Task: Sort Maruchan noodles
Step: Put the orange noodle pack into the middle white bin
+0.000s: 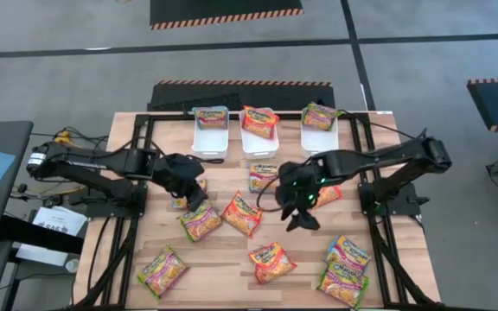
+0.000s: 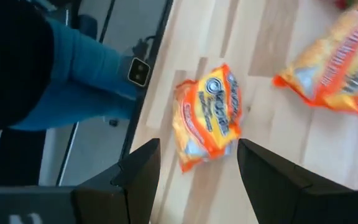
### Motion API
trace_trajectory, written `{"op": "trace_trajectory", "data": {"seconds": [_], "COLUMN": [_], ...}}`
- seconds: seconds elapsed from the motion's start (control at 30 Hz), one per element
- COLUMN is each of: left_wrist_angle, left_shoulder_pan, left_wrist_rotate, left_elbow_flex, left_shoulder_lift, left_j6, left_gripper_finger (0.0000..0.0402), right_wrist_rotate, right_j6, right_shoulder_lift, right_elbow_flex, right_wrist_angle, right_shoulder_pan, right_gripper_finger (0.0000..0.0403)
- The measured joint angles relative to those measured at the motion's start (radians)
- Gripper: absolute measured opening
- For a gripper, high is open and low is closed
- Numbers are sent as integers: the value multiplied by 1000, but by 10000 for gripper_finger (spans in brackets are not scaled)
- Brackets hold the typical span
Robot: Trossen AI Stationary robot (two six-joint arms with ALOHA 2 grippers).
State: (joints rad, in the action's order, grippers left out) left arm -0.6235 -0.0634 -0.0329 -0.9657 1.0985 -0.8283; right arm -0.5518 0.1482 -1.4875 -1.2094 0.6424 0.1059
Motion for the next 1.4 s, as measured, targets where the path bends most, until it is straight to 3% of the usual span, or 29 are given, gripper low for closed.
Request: {"op": "trace_trajectory", "data": {"seconds": [0.53,1.07,1.4], "left_wrist_angle": [10,1,14], "left_shoulder_pan": [-31,-50,-49], "left_wrist_rotate": [39,19,19], "left_elbow_flex": [1,1,0], "left_shoulder_lift": [0,0,0], "left_j6": [-18,1,16], "left_gripper_finger": [0,0,0], "right_wrist_rotate": [5,102,246], "right_j6": [-63,-59,10], "right_shoulder_lift": [-318,-442,-491], "right_elbow_flex": [-8,-9,-15], "right_wrist_angle": [-206,-281,-238], "right_shoulder_pan": [61,154,175], "right_gripper_finger": [239,239,229]}}
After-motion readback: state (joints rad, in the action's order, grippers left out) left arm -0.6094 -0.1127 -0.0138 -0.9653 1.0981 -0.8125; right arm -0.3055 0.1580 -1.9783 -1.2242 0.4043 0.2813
